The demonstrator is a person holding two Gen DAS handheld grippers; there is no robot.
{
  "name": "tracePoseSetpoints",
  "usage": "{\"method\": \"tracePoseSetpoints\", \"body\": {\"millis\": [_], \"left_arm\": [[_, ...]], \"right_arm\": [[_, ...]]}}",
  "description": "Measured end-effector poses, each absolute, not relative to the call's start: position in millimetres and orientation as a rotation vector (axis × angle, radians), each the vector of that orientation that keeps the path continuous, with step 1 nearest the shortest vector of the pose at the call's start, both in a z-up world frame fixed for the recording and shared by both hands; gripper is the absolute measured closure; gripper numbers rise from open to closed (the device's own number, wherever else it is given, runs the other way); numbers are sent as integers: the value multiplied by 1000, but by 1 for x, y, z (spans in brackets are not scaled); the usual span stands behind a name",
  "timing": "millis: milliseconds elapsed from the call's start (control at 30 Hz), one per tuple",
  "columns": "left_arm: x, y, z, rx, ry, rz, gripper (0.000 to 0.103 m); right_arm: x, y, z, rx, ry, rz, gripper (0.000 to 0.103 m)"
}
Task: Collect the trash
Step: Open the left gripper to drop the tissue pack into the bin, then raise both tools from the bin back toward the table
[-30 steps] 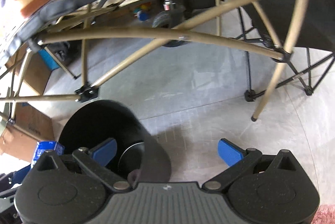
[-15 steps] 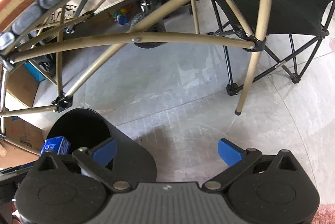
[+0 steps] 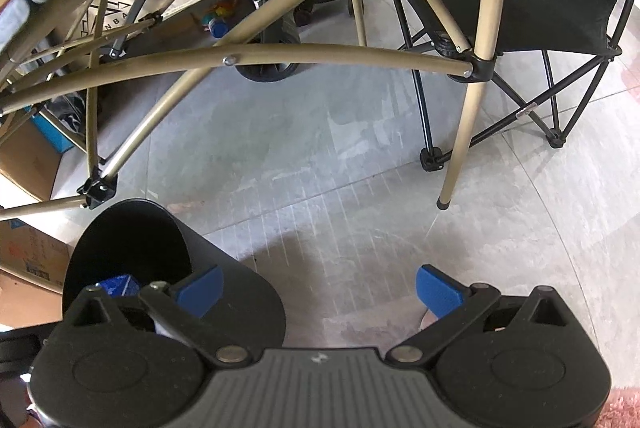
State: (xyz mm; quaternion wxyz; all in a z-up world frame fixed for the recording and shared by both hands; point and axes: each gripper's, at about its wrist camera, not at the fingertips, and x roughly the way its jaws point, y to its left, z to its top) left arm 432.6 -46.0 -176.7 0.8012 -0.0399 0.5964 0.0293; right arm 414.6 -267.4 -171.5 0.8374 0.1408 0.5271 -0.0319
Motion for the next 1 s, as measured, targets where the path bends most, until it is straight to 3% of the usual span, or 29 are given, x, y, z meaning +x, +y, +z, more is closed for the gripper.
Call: {"method": "tracePoseSetpoints", "body": {"millis": [267, 300, 333, 400, 1000], "left_arm": [[431, -43, -173, -97, 1265, 73, 49], [430, -43, -172, -99, 1261, 74, 41], [429, -43, -170, -111, 1255, 75, 21], [428, -40, -165, -134, 1236, 83, 0], [422, -43, -159, -108, 1260, 62, 0]], "right_arm": [[414, -266, -172, 296, 1114, -62, 0], [414, -266, -171, 296, 1114, -61, 0], [414, -266, -171, 296, 1114, -62, 0], [414, -265, -171, 296, 1114, -62, 0], [415, -265, -169, 294, 1109, -59, 0]]}}
